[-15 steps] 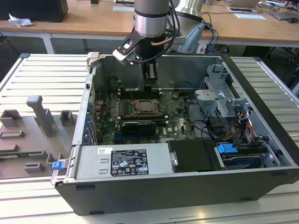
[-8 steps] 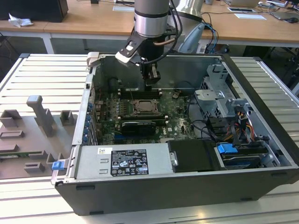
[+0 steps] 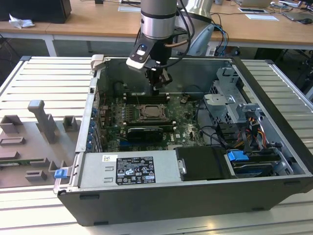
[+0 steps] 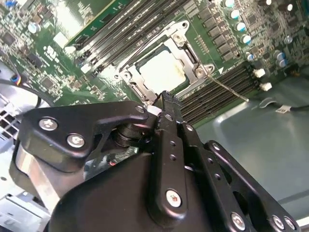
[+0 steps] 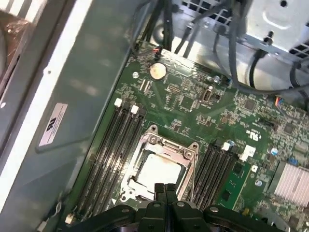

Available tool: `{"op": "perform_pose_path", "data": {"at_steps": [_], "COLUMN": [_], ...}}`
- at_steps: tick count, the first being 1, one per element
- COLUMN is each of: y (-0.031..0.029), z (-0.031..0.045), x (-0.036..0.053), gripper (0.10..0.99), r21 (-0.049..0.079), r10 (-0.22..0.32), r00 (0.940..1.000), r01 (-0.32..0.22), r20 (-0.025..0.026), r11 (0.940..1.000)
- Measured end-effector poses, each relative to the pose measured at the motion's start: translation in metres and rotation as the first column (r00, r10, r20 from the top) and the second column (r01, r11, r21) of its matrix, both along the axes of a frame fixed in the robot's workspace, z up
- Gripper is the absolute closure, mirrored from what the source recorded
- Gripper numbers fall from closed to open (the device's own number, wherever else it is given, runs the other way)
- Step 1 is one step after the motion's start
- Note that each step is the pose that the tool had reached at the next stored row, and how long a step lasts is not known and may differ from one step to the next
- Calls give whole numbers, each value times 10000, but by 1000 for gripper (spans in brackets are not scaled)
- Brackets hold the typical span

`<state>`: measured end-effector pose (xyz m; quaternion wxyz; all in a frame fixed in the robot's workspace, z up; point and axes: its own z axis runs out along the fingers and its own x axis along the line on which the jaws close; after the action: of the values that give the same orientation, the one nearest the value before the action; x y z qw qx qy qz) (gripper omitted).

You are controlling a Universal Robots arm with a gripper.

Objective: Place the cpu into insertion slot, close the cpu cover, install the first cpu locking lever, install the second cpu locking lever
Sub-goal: 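Install the first cpu locking lever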

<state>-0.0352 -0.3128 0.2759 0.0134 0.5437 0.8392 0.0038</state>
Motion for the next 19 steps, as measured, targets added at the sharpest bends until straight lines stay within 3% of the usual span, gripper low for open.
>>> {"op": "perform_pose_path", "data": {"at_steps": [5,8,12,19], "y": [0,0,0,0], "z": [-3,-3,-3,-3], "x": [0,0,0,0], "gripper": [980,980,980,980], "r21": [-1,-1,-1,-1], "r10": [1195,1796,2450,3446], "r00": [9928,9837,9695,9387], "r01": [-1195,-1796,-2450,-3446], "r20": [-1,-1,-1,-1], "r11": [9928,9837,9695,9387]}}
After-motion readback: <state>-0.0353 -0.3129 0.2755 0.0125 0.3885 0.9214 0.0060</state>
